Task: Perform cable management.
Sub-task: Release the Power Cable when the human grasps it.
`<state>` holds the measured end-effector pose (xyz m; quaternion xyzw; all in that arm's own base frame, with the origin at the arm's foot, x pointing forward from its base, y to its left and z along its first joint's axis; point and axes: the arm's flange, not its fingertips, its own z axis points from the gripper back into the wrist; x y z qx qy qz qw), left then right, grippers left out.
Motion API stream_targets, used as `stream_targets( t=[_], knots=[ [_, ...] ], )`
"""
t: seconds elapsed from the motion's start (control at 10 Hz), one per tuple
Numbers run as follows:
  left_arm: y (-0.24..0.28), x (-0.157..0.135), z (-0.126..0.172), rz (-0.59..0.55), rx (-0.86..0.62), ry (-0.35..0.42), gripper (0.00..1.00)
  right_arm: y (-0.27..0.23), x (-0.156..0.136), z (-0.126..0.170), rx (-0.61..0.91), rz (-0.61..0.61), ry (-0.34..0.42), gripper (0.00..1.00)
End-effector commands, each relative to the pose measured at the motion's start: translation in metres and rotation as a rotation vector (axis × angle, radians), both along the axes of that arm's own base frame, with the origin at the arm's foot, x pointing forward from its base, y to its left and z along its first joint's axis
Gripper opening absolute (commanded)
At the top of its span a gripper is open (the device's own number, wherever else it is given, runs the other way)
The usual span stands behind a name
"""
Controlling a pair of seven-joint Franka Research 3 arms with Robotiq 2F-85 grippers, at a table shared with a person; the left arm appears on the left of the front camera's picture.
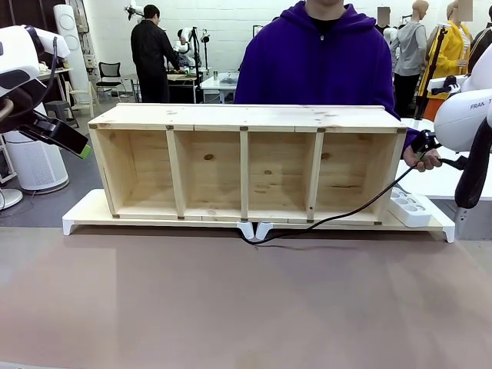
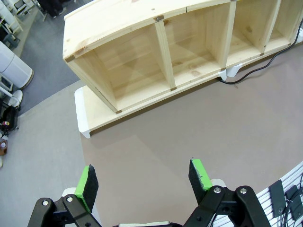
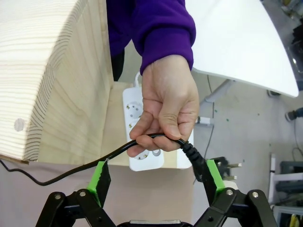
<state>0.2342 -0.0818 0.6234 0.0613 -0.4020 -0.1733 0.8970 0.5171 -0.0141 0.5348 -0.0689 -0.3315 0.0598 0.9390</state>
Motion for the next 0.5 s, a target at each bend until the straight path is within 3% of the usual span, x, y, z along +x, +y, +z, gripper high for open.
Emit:
stream_targets(
  t=[0.0,0.4],
  knots=[
    [0.0003,0.0012,0.0009,-0.005,0.010,-0.010,1.00,-0.0004,-0.0001,-0.0005,0.003,-0.005,0.003,1.00],
    [0.0003,0.0012,0.0009,-0.005,0.010,-0.010,1.00,-0.0004,-0.0001,-0.0005,0.003,-0.005,0.003,1.00]
  ],
)
